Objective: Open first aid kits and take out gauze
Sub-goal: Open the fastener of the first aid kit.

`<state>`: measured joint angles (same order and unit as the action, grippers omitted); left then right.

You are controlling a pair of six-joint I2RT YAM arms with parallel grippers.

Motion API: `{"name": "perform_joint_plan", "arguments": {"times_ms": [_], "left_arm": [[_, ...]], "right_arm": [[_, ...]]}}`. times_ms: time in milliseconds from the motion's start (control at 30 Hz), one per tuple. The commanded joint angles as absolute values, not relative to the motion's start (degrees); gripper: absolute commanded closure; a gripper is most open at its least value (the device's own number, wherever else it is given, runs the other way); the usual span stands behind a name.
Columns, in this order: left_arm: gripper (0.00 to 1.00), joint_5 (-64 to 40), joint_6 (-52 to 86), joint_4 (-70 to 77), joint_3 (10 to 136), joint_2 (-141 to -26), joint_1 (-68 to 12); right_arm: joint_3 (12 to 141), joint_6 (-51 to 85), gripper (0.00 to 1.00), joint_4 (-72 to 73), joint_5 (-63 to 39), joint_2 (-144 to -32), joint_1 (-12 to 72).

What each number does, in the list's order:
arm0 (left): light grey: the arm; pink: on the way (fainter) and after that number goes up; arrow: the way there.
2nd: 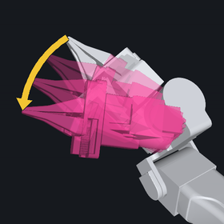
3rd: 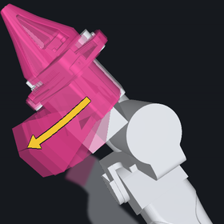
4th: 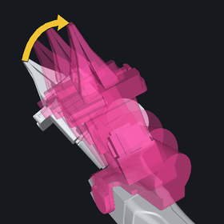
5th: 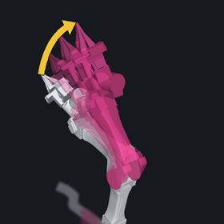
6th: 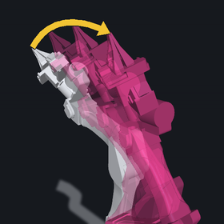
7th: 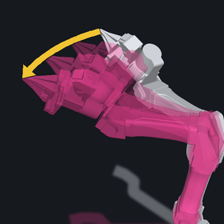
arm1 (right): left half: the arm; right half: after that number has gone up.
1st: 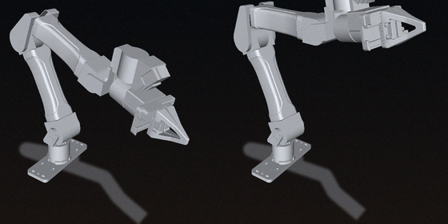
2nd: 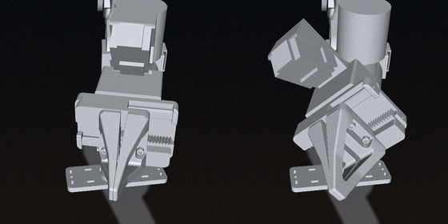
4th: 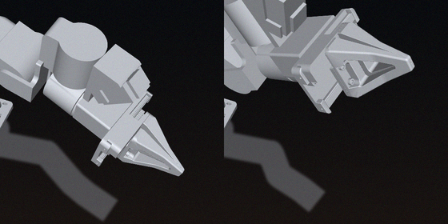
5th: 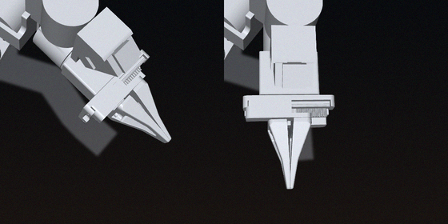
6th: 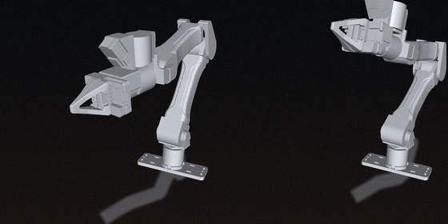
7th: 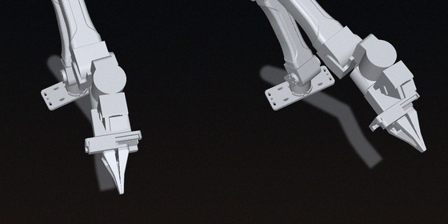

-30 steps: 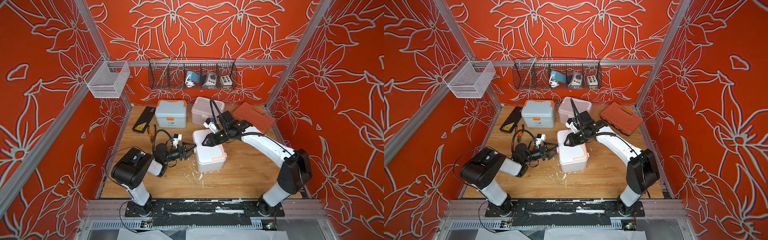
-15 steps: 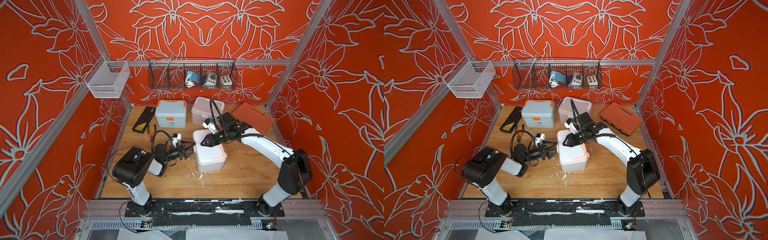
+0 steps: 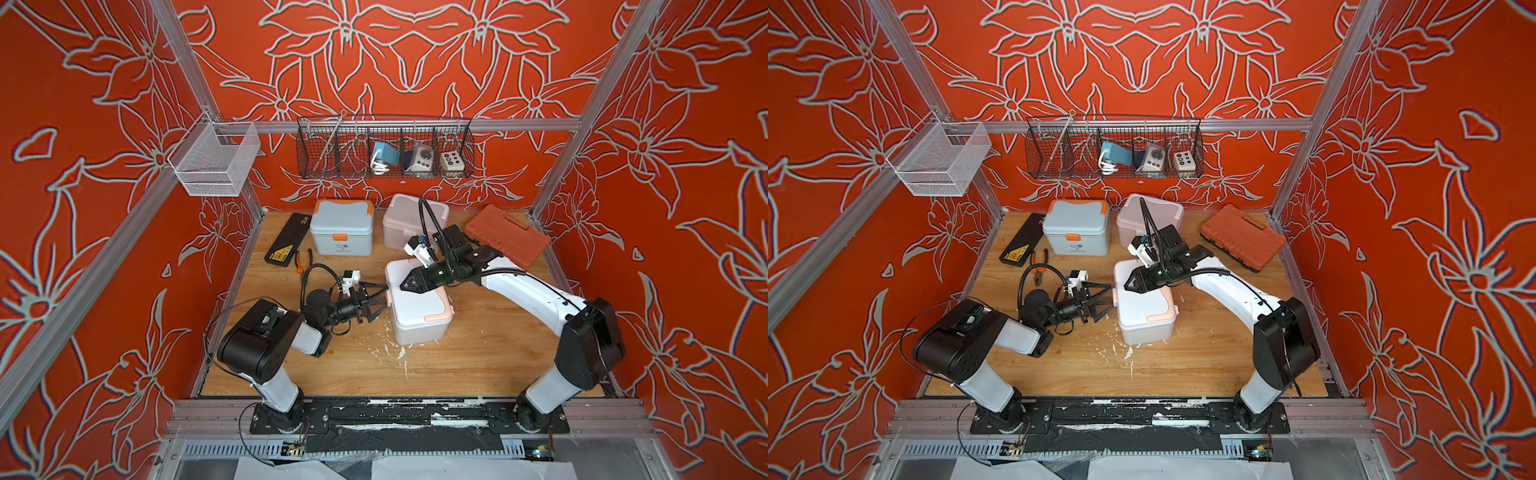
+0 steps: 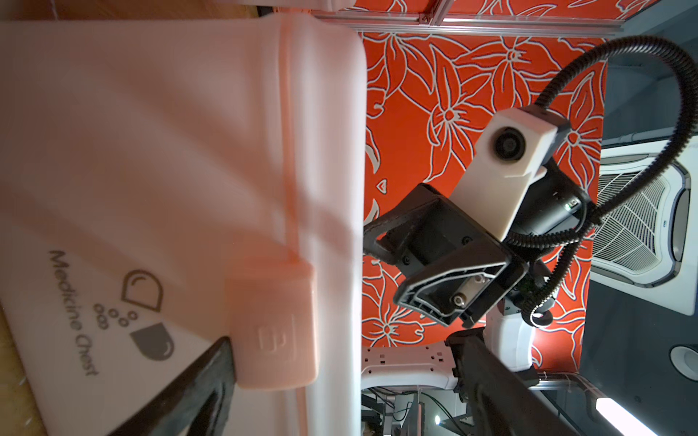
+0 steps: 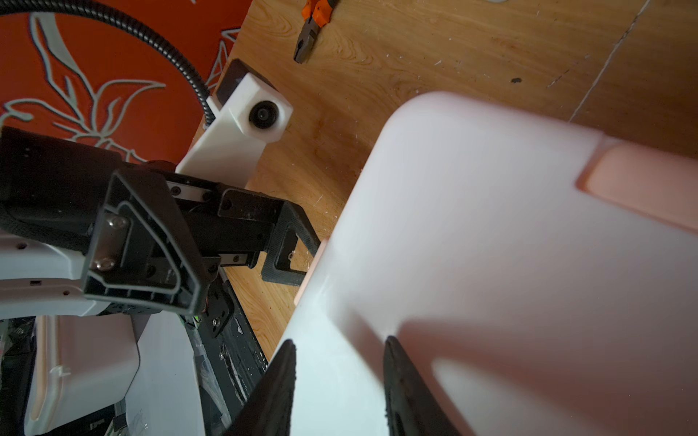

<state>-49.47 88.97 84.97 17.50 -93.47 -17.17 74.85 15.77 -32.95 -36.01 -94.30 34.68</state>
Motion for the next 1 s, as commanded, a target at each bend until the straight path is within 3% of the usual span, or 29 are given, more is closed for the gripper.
{"name": "perform_joint_plan", "arguments": {"times_ms": [0, 233, 367, 467, 633, 800, 967], "left_arm": [[0.12, -52.38, 91.80, 105.29, 17.84, -88.36, -16.25], [0.11, -52.45, 92.94, 104.13, 16.93, -85.56, -14.31], [0.11, -52.47, 89.14, 95.45, 15.32, -83.05, -12.55], [0.11, -52.07, 79.26, 77.26, 15.98, -77.40, -12.04], [0.09, -42.56, 52.60, 31.67, 24.52, -63.31, -12.04], [0.11, -34.76, 42.05, 11.65, 30.85, -59.51, -13.16], [0.11, -21.36, 34.96, -1.29, 38.14, -59.92, -21.44]], "right_arm": [[69.08, 16.49, 0.60, -45.90, -25.40, -100.92, 35.04], [69.43, 16.53, 0.59, -45.81, -25.80, -101.16, 34.98], [70.23, 16.62, 0.59, -46.52, -25.86, -100.49, 34.99], [71.53, 16.93, 0.57, -47.02, -26.58, -98.64, 34.98], [73.71, 17.88, 0.48, -46.96, -27.77, -92.28, 35.01], [73.49, 18.79, 0.37, -46.99, -23.90, -85.69, 35.03], [72.88, 18.05, 0.35, -49.78, -14.53, -81.60, 35.06]]}}
